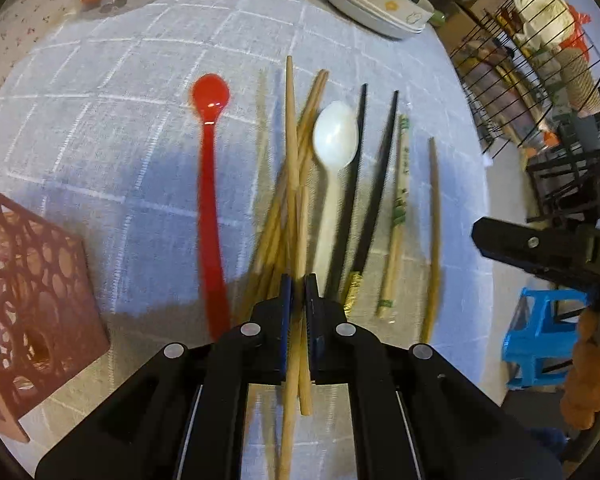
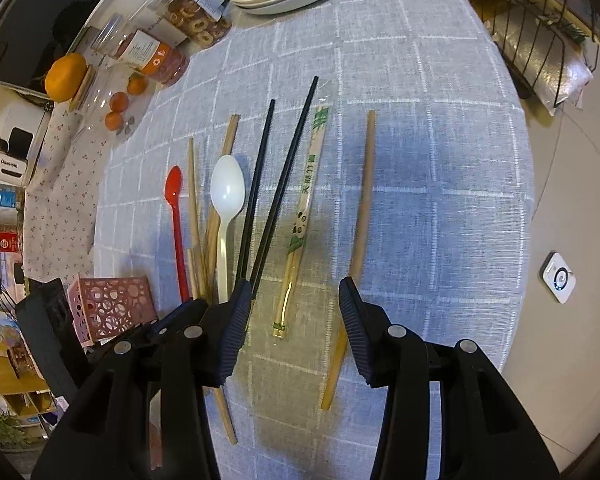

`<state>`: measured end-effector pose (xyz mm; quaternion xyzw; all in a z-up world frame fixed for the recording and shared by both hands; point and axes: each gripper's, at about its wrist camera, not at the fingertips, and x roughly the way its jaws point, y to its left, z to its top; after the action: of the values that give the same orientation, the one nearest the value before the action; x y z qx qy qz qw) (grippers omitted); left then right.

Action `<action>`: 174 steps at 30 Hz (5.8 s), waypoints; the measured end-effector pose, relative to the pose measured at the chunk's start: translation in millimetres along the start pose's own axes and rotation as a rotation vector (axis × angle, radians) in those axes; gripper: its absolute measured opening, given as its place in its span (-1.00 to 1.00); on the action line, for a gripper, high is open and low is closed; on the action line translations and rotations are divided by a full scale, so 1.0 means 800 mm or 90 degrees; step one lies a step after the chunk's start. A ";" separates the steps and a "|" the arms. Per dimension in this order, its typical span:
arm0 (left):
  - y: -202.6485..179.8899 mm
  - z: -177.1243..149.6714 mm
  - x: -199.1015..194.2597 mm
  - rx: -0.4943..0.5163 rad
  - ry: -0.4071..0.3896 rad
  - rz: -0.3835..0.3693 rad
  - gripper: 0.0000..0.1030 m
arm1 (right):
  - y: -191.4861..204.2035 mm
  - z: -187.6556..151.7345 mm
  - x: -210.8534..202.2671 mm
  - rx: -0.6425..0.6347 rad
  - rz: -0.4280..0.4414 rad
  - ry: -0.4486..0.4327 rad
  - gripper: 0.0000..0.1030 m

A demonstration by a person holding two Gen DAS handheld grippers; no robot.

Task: Organize utensils
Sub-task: 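Lower the left gripper onto a wooden chopstick and close on it, then grasp another wooden chopstick with the right gripper while the left gripper lifts its chopstick, then carry both chopsticks over the pink basket and open both grippers to drop them in, then grasp a wooden chopstick with the left gripper while the right gripper closes on the bamboo stick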

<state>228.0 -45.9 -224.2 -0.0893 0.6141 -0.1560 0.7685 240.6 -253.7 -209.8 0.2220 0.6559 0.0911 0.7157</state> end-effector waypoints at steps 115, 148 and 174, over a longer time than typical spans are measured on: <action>0.107 -0.014 -0.277 -0.009 -0.459 0.094 -0.91 | 0.303 -0.085 -0.031 -0.370 0.164 -0.442 -0.85; -0.047 -0.053 -0.293 0.153 -0.372 0.072 0.05 | 0.072 -0.028 -0.179 -0.095 0.090 -0.360 -0.19; -0.028 -0.045 -0.020 0.103 0.055 0.073 -0.74 | -0.008 0.003 -0.047 0.055 0.099 -0.019 -0.19</action>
<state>186.8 -59.0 -210.7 0.0153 0.6364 -0.1650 0.7534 236.9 -275.8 -178.5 0.3046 0.6291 0.1145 0.7060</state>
